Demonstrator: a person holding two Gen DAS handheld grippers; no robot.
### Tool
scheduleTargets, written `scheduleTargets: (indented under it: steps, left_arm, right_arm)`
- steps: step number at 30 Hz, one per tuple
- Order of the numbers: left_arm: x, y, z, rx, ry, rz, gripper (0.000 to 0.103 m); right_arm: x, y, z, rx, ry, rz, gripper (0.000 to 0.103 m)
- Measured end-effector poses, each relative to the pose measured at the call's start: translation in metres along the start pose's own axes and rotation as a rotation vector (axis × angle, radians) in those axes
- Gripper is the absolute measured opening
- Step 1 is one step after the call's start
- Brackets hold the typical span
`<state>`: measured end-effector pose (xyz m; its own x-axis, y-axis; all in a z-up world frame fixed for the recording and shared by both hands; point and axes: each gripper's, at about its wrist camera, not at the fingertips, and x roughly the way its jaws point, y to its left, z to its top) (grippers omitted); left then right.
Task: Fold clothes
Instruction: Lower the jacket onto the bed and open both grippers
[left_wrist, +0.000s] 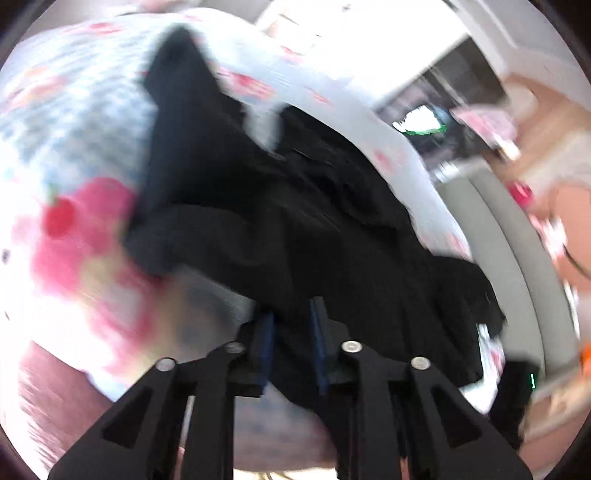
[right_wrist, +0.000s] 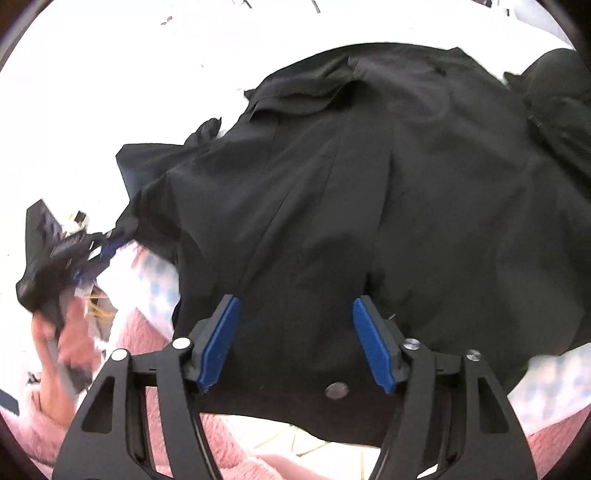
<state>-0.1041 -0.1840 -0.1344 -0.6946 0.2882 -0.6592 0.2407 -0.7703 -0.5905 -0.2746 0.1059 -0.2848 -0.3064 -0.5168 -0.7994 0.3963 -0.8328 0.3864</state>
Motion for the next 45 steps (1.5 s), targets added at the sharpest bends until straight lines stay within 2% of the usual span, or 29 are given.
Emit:
scheduleTargets:
  steps: [2,4,5,8,9,11,12,14,17,20,21,24,27,29,32,34,37,39,41,44,45]
  left_arm:
    - [0.01,-0.017,-0.014,0.059,0.053,-0.045,0.054]
    - [0.027,-0.019,-0.033,0.076,0.163,0.019,0.056]
    - [0.036,-0.02,-0.042,0.085,0.218,0.052,0.054]
    - [0.06,-0.022,-0.071,0.114,0.379,0.153,0.053]
    - [0.06,-0.019,-0.081,0.126,0.411,0.197,0.053]
    - [0.054,-0.007,-0.093,0.066,0.458,0.197,0.052]
    - [0.047,-0.007,-0.093,0.052,0.453,0.178,0.05]
    - [0.029,-0.026,-0.086,0.11,0.389,0.136,0.05]
    - [0.008,-0.073,-0.07,0.266,0.24,0.058,0.052]
    - [0.013,-0.108,-0.057,0.368,0.148,0.018,0.054]
    - [0.026,-0.111,-0.055,0.377,0.162,0.011,0.054]
    - [0.083,-0.108,-0.058,0.371,0.287,0.076,0.055]
    - [0.09,-0.094,-0.075,0.378,0.362,0.106,0.055]
    - [0.089,-0.092,-0.082,0.397,0.408,0.123,0.056]
    - [0.071,-0.092,-0.086,0.344,0.479,0.039,0.056]
    - [0.057,-0.102,-0.085,0.357,0.43,-0.054,0.056]
    - [0.051,-0.131,-0.08,0.435,0.345,-0.135,0.057]
    - [0.058,-0.145,-0.078,0.434,0.328,-0.175,0.059]
    - [0.079,-0.15,-0.084,0.416,0.37,-0.174,0.059]
    - [0.102,-0.139,-0.102,0.382,0.495,-0.116,0.059]
    - [0.102,-0.136,-0.107,0.371,0.505,-0.128,0.059]
  right_arm:
    - [0.017,-0.007,0.002,0.011,0.059,-0.041,0.068]
    - [0.024,-0.019,-0.004,0.038,0.104,-0.069,0.065]
    - [0.025,-0.023,-0.007,0.054,0.121,-0.076,0.064]
    - [0.006,-0.024,-0.014,0.111,0.102,0.044,0.063]
    - [-0.004,-0.024,-0.016,0.115,0.084,0.053,0.063]
    - [-0.023,-0.027,-0.019,0.11,0.041,0.027,0.064]
    - [-0.032,-0.031,-0.022,0.115,0.028,0.015,0.064]
    - [-0.049,-0.042,-0.026,0.13,0.006,-0.022,0.065]
    - [-0.059,-0.059,-0.029,0.133,-0.008,-0.087,0.066]
    - [-0.056,-0.074,-0.032,0.16,0.022,-0.113,0.066]
    - [-0.05,-0.076,-0.033,0.159,0.033,-0.12,0.066]
    - [-0.039,-0.081,-0.041,0.129,0.048,-0.143,0.066]
    - [-0.041,-0.088,-0.053,0.114,0.077,-0.136,0.066]
    - [-0.053,-0.099,-0.062,0.153,0.082,-0.135,0.066]
    - [-0.077,-0.118,-0.075,0.231,0.09,-0.168,0.065]
    - [-0.092,-0.122,-0.075,0.247,0.048,-0.148,0.065]
    - [-0.105,-0.122,-0.065,0.232,-0.006,-0.143,0.065]
    - [-0.104,-0.117,-0.056,0.193,-0.026,-0.146,0.066]
    - [-0.09,-0.115,-0.054,0.17,-0.008,-0.142,0.068]
    - [-0.055,-0.123,-0.063,0.225,0.157,-0.122,0.063]
    - [-0.056,-0.122,-0.068,0.228,0.157,-0.089,0.061]
